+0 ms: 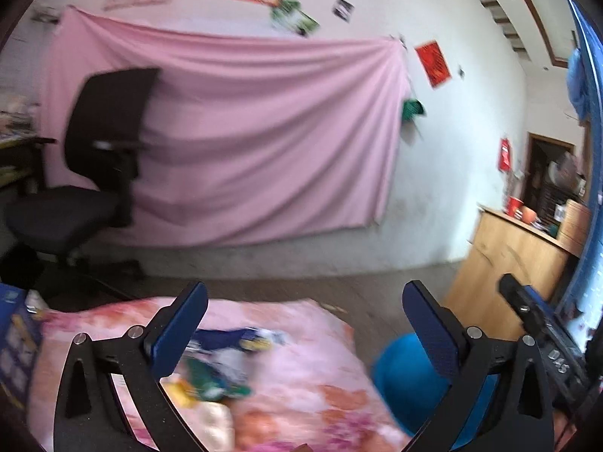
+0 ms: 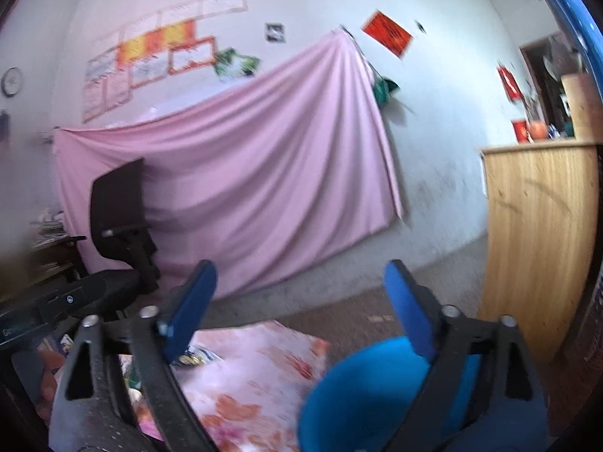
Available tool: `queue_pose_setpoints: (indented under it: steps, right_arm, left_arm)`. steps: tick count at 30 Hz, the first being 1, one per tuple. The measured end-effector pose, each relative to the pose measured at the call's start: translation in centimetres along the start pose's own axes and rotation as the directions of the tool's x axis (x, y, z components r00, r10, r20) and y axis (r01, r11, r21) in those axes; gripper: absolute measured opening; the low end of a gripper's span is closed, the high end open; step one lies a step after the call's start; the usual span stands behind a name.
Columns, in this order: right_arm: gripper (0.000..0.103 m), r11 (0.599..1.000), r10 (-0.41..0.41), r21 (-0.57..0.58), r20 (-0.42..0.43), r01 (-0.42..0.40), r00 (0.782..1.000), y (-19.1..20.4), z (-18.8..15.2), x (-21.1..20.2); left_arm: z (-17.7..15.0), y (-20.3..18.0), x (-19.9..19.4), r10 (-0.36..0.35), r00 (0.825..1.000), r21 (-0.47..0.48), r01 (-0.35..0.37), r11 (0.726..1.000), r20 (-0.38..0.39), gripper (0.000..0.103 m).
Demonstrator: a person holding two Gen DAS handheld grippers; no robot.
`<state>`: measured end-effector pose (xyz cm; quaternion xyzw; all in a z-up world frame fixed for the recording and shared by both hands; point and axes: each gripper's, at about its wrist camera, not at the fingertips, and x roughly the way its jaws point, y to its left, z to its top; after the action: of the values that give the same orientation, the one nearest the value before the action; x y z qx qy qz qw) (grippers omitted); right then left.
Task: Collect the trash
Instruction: 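Move the right gripper back to the bed and grasp the white plastic case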
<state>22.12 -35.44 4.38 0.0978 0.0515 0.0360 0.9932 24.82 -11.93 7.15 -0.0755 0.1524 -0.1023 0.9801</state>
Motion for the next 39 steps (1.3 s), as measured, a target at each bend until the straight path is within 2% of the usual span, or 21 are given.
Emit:
queue_pose_setpoints:
  steps: [5, 13, 20, 25, 27, 29, 31, 34, 36, 37, 39]
  right_arm:
    - [0.103, 0.996, 0.072, -0.058, 0.078, -0.068, 0.994, 3.6, 0.0, -0.4]
    - [0.103, 0.975, 0.176, -0.154, 0.097, -0.16, 0.98, 8.3, -0.6, -0.5]
    - [0.103, 0.957, 0.213, -0.203, -0.002, -0.209, 0.977, 11.4, -2.2, 1.1]
    - [0.103, 0.954, 0.198, -0.207, -0.114, -0.218, 0.974, 12.6, -3.1, 2.7]
    - [0.103, 0.955, 0.187, -0.196, -0.185, -0.222, 0.965, 12.8, -3.6, 3.6]
    - [0.103, 0.957, 0.179, -0.176, -0.264, -0.23, 0.948, 13.0, -4.3, 4.6]
    - [0.103, 0.956, 0.184, -0.162, -0.321, -0.245, 0.929, 13.0, -5.1, 5.2]
    - [0.103, 0.945, 0.18, -0.169, -0.444, -0.279, 0.878, 13.7, -6.6, 6.9]
    - [0.103, 0.935, 0.175, -0.174, -0.535, -0.31, 0.827, 14.3, -7.9, 8.0]
    - [0.103, 0.931, 0.179, -0.169, -0.56, -0.323, 0.809, 14.5, -8.4, 8.3]
    - [0.103, 0.92, 0.196, -0.151, -0.622, -0.362, 0.758, 15.0, -9.3, 8.8]
  left_arm:
    - [-0.7, 3.7, -3.3, 0.11, 0.991, -0.003, -0.11, 0.994, 0.079, 0.101]
    - [-2.6, 8.9, -7.8, 0.248, 0.958, -0.002, -0.25, 0.968, 0.141, 0.101]
    - [-4.4, 11.6, -8.9, 0.299, 0.948, -0.009, -0.3, 0.954, 0.105, 0.101]
    - [-5.4, 12.9, -8.1, 0.305, 0.952, 0.004, -0.306, 0.952, 0.027, 0.101]
    - [-5.7, 13.2, -7.3, 0.306, 0.952, 0.005, -0.306, 0.952, -0.02, 0.101]
    - [-6.0, 13.5, -6.2, 0.309, 0.948, 0.006, -0.31, 0.951, -0.078, 0.101]
    - [-6.3, 13.9, -4.9, 0.331, 0.934, 0.017, -0.332, 0.943, -0.133, 0.101]
    - [-7.1, 14.5, -3.1, 0.364, 0.91, 0.034, -0.365, 0.93, -0.197, 0.101]
    - [-7.5, 15.1, -1.8, 0.374, 0.894, 0.036, -0.377, 0.926, -0.247, 0.1]
    - [-7.7, 15.5, -1.3, 0.373, 0.887, 0.035, -0.379, 0.925, -0.273, 0.099]
    - [-8.0, 15.9, -0.4, 0.374, 0.876, 0.043, -0.38, 0.924, -0.304, 0.086]
